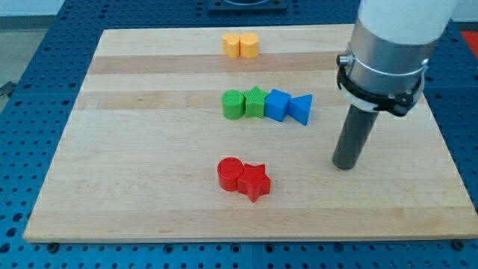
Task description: Push the red star into the red circle
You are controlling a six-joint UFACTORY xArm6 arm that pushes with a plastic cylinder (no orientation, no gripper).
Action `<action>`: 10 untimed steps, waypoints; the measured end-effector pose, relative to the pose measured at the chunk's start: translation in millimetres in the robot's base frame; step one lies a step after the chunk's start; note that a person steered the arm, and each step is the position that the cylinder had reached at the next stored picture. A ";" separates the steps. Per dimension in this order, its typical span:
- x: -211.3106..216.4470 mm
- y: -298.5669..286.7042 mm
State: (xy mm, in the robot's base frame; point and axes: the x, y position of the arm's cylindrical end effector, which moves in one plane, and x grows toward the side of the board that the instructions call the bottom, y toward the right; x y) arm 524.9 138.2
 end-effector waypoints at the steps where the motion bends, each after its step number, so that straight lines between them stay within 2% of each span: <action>1: 27.5 7.3; 2: 43.4 0.2; 7: 38.3 -179.4; 8: 47.7 -182.8; 9: 71.3 -146.6; 10: 64.4 -128.2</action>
State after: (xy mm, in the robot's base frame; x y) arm 589.2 10.0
